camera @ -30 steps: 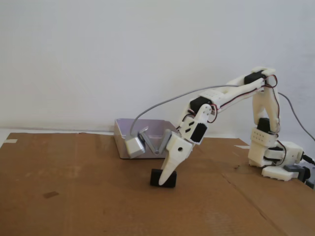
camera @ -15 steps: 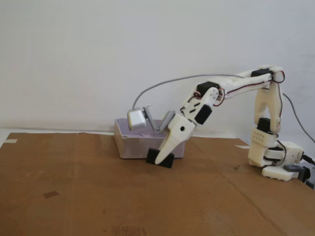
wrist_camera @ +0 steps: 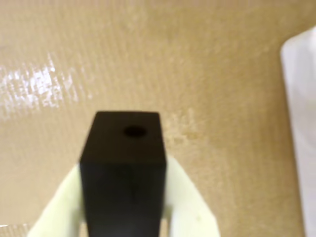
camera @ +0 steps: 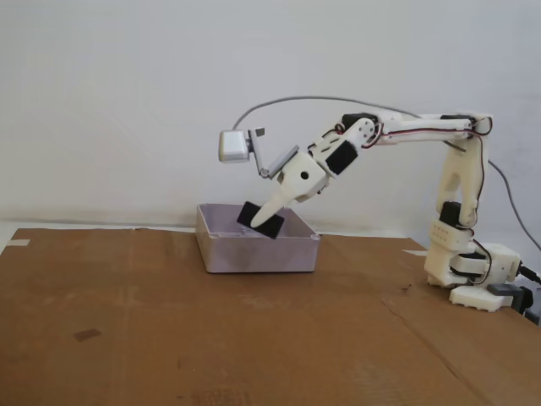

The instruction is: Grasp a block and put it in the box.

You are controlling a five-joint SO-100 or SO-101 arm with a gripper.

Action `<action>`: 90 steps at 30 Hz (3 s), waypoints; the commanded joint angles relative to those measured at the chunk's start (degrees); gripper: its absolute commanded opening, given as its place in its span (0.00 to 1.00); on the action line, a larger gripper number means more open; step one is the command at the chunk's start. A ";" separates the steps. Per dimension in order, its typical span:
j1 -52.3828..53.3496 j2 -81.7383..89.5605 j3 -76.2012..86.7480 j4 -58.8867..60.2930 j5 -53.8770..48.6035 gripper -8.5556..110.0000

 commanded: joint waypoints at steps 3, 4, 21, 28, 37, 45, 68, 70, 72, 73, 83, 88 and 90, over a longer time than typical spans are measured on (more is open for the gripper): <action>3.78 10.99 -2.81 -0.26 -5.10 0.07; 4.39 11.34 -2.81 -0.26 -6.42 0.07; 18.63 13.71 -2.90 -0.35 -20.83 0.07; 24.61 13.18 -2.72 -0.35 -20.92 0.07; 29.36 12.74 1.14 -0.53 -20.92 0.07; 30.85 12.48 5.10 -1.14 -20.92 0.07; 30.06 0.88 -0.53 9.32 -21.01 0.07; 30.06 -0.35 -1.85 9.40 -21.01 0.07; 30.06 -1.67 -3.16 9.49 -21.01 0.07; 30.06 -2.37 -3.78 9.58 -21.01 0.07; 29.97 -8.61 -10.28 8.88 -21.01 0.07; 29.97 -11.25 -13.10 8.88 -21.01 0.07; 29.97 -12.39 -14.06 8.88 -21.01 0.07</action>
